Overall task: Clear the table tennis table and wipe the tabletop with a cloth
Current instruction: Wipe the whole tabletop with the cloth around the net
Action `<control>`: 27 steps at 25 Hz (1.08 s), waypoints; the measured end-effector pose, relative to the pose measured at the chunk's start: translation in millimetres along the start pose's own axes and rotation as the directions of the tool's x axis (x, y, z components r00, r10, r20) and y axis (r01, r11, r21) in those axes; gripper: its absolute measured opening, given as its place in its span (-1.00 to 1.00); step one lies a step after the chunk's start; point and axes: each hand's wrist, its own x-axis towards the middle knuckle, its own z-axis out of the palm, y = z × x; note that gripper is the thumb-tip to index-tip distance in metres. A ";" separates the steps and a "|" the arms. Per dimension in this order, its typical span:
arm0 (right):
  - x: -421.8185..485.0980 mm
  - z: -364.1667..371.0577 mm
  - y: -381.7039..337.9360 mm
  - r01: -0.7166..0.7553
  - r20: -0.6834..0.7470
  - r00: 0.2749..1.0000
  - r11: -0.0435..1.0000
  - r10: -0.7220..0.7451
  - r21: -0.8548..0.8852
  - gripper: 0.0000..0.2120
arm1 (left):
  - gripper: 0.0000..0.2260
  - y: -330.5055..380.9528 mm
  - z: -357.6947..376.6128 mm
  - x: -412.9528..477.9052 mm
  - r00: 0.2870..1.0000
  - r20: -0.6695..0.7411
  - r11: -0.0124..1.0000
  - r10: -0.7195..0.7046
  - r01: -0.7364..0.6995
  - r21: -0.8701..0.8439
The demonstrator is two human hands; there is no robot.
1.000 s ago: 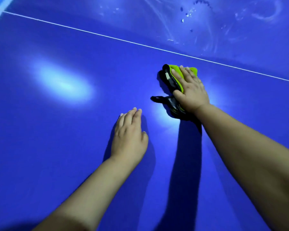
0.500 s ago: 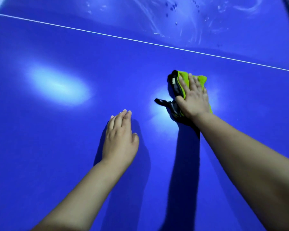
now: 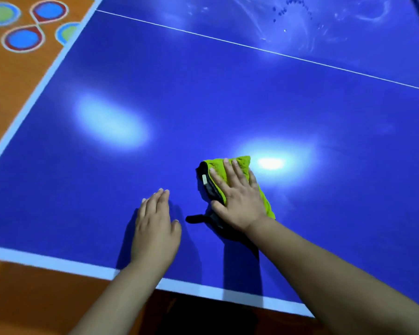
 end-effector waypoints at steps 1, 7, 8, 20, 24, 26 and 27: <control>-13.7 5.5 -15.8 0.028 0.001 1.000 1.000 -0.028 0.008 -0.25 | -0.43 -7.6 -3.7 -17.3 1.000 0.004 1.000 -0.006 0.006 0.008; -85.9 40.0 -73.6 0.234 -0.071 0.970 0.972 -0.232 0.026 -0.27 | -0.42 -27.1 4.4 -80.4 0.998 0.049 0.996 -0.049 0.045 0.079; -97.4 43.6 -74.1 0.273 -0.076 0.960 0.961 -0.271 0.028 -0.28 | -0.41 -23.0 8.3 -87.3 0.997 0.068 0.995 -0.046 0.040 0.089; -57.3 14.8 120.1 0.253 -0.139 0.960 0.964 -0.241 0.077 -0.25 | -0.39 112.0 80.5 -36.9 0.992 0.091 0.987 0.083 -0.095 0.128; -3.0 -8.2 240.3 0.142 -0.139 0.982 0.987 -0.130 0.077 -0.25 | -0.40 207.7 129.3 9.6 0.990 0.083 0.991 0.112 -0.117 0.058; 21.5 -21.0 301.1 0.097 -0.138 0.987 0.992 -0.085 0.078 -0.24 | -0.40 254.5 155.7 33.7 0.991 0.069 0.993 0.114 -0.117 0.035; 32.2 -27.1 328.7 0.076 -0.137 0.989 0.994 -0.064 0.085 -0.24 | -0.40 274.2 167.2 44.6 0.991 0.060 0.992 0.117 -0.119 0.030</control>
